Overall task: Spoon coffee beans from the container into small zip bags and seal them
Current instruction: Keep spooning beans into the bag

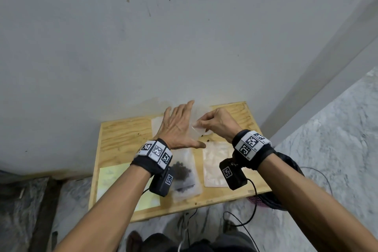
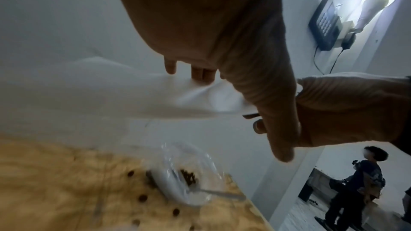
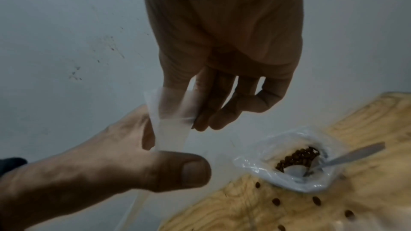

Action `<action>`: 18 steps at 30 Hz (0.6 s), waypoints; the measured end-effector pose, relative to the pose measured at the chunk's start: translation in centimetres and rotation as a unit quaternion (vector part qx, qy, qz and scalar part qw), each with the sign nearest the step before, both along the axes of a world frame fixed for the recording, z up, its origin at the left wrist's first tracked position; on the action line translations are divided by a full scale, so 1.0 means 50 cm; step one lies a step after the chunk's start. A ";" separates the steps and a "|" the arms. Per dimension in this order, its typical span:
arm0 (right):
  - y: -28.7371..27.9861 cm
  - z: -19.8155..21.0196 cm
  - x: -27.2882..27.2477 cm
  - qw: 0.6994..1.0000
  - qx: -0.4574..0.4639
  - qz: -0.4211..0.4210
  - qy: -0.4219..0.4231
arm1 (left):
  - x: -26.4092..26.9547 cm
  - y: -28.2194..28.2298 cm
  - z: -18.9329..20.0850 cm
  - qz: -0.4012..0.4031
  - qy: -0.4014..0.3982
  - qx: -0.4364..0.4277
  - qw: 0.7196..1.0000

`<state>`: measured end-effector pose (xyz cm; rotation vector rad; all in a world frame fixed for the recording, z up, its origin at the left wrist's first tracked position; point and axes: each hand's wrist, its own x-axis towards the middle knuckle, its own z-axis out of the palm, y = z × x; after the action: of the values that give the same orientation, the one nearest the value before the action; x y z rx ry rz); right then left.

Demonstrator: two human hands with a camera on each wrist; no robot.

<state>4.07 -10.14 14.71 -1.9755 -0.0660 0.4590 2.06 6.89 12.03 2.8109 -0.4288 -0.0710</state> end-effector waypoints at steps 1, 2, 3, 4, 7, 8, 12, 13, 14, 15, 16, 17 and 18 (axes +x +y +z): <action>0.002 -0.010 -0.001 1.000 -0.005 0.002 0.008 | -0.002 -0.003 -0.011 0.003 -0.003 0.003 1.000; 0.003 -0.017 -0.004 1.000 -0.010 0.000 0.016 | -0.004 -0.005 -0.019 0.006 -0.004 0.005 1.000; 0.003 -0.026 -0.004 1.000 -0.010 -0.002 0.024 | -0.007 -0.006 -0.028 0.009 -0.003 0.006 1.000; 0.003 -0.035 -0.006 0.999 -0.009 -0.002 0.033 | -0.010 -0.007 -0.035 0.012 0.002 0.005 1.000; 0.000 -0.057 -0.014 0.998 -0.017 0.026 0.057 | -0.018 -0.008 -0.060 0.007 0.003 0.023 1.000; 0.000 -0.061 -0.017 0.997 -0.032 0.040 0.060 | -0.020 -0.011 -0.069 0.004 0.000 0.031 1.000; 0.003 -0.083 -0.024 0.993 -0.060 0.072 0.067 | -0.021 -0.027 -0.093 -0.010 -0.003 0.049 0.999; 0.000 -0.093 -0.022 0.993 -0.056 0.074 0.067 | -0.022 -0.029 -0.097 -0.013 -0.003 0.050 0.999; 0.000 -0.091 -0.024 0.994 -0.048 0.076 0.067 | -0.022 -0.029 -0.099 -0.012 -0.003 0.046 0.999; -0.003 -0.096 -0.022 0.993 -0.041 0.076 0.074 | -0.023 -0.028 -0.100 -0.009 -0.002 0.036 0.999; -0.005 -0.092 -0.025 0.994 -0.029 0.071 0.077 | -0.024 -0.027 -0.102 -0.004 0.003 0.023 1.000; -0.009 -0.096 -0.024 0.994 -0.021 0.065 0.082 | -0.024 -0.025 -0.105 0.000 0.008 0.011 1.000; -0.011 -0.095 -0.025 0.995 -0.016 0.057 0.082 | -0.023 -0.025 -0.107 0.002 0.014 0.004 1.000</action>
<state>2.82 -10.70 9.96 -1.9648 -0.0685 0.6983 0.89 5.64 6.66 2.8150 -0.4160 -0.1126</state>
